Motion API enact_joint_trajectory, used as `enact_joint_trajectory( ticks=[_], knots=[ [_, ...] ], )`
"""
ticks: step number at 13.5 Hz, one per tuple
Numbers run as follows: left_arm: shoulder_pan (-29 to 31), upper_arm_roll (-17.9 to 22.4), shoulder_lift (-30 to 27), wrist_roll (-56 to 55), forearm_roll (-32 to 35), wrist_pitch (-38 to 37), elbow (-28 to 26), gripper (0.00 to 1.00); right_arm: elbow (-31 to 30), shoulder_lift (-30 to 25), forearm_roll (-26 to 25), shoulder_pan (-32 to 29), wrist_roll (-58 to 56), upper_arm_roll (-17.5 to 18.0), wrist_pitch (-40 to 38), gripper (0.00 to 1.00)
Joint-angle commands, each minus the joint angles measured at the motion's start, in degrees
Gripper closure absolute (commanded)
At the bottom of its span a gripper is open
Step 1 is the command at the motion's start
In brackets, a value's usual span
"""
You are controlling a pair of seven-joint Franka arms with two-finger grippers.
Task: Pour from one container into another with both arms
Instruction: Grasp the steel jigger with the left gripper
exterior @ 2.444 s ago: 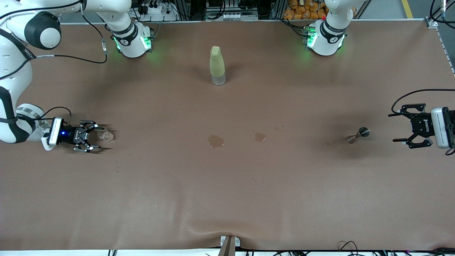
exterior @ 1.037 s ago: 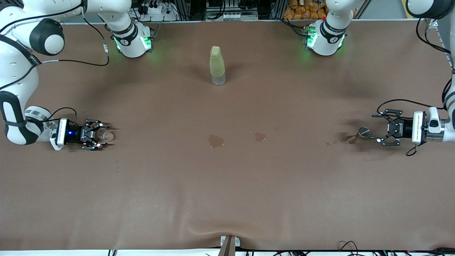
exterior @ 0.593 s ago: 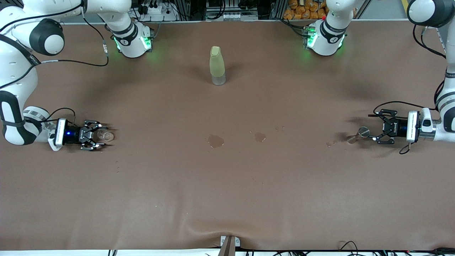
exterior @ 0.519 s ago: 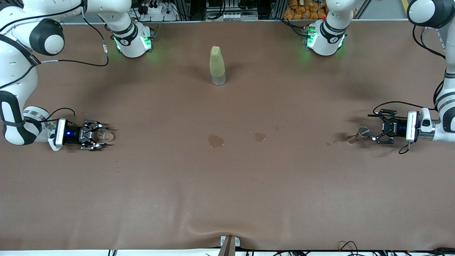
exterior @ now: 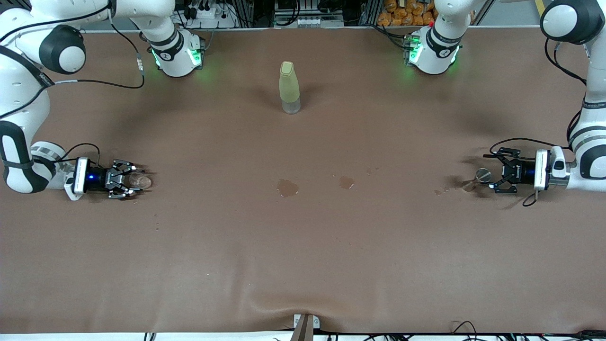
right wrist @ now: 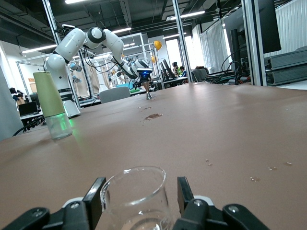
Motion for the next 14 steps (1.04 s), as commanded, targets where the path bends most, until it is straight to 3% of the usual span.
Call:
enact_joint_trajectory(
  ticks=[1,7,12,14],
  knots=[
    [0.38,-0.14,1.0,2.24,-1.24,-0.37,0.54,0.0,0.85,0.6,-1.3,-1.76,-0.52,0.79,-0.23,0.42],
    [0.29,-0.14,2.05,2.32,-4.31,-0.02,0.71,0.0,0.86,0.51,-1.47,-1.85,-0.61,0.79,-0.58,0.68],
    [0.21,-0.14,3.63,3.9,-6.24,1.55,0.71,0.0,1.03,-3.08,-0.42,1.65,2.45,1.32,-0.94,0.69],
    [0.03,-0.05,3.99,4.26,-6.95,1.82,0.71,0.0,1.12,-4.49,2.73,4.55,5.7,1.32,-0.76,0.69]
  ],
)
